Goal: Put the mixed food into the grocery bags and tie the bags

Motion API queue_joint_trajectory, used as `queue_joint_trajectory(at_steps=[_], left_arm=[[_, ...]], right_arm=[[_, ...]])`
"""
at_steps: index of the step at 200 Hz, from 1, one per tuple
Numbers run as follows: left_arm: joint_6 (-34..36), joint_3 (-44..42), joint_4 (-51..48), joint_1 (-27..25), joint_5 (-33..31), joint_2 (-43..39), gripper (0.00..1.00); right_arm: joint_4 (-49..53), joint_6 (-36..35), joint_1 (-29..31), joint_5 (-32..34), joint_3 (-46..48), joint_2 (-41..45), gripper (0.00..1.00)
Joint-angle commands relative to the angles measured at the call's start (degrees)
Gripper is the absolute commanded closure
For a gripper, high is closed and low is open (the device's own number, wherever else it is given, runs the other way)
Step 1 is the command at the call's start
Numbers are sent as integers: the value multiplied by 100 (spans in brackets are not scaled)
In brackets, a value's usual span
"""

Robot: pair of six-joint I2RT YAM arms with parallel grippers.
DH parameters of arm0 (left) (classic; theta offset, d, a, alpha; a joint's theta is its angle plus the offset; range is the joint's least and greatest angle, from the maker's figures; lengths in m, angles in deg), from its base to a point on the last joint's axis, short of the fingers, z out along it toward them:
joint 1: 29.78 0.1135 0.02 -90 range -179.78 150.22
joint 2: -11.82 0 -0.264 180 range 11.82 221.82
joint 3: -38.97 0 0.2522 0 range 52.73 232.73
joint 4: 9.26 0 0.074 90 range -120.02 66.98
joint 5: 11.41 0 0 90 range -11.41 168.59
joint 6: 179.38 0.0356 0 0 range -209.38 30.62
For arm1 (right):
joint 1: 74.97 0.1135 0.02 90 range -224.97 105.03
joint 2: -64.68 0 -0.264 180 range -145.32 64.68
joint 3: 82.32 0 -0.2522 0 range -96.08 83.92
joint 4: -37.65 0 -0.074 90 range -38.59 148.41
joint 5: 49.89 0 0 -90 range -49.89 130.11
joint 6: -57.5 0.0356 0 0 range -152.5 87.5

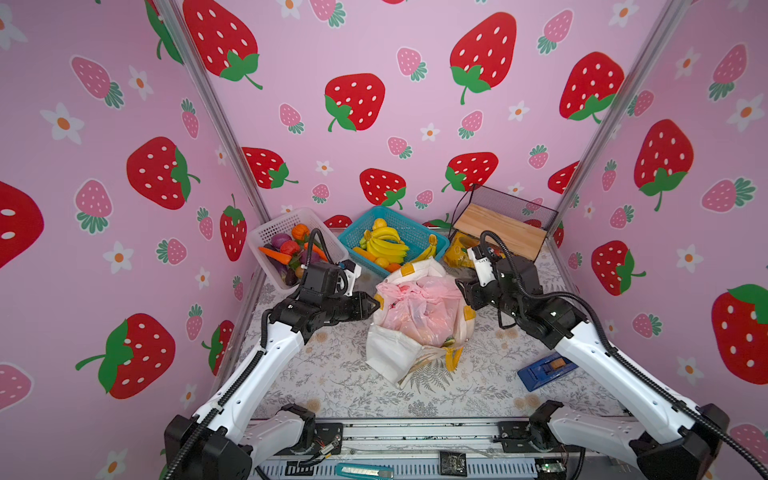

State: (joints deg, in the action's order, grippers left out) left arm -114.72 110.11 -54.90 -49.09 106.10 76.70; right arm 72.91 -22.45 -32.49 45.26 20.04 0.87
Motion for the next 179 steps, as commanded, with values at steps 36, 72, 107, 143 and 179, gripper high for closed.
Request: queue_joint_trajectory(at_steps=[36,72,107,143,179], left_arm=[[148,170,-106,-19,71,187,100],[201,116,-79,-12,27,139,100],[205,124,-70,-17,70,157,100],[184,49,-12,-19,96,182,100],[179,50,30,-20,141,241,100]], right_arm=[[154,-238,757,285,-404,-1061,46],[-185,-150,754,643,-91,-1504,35],[-733,-101,352,271,292,-2023,21],[-1419,141,315,-1667,487,-2560,21],[-1632,137,319,-2921,395,-2689,21]])
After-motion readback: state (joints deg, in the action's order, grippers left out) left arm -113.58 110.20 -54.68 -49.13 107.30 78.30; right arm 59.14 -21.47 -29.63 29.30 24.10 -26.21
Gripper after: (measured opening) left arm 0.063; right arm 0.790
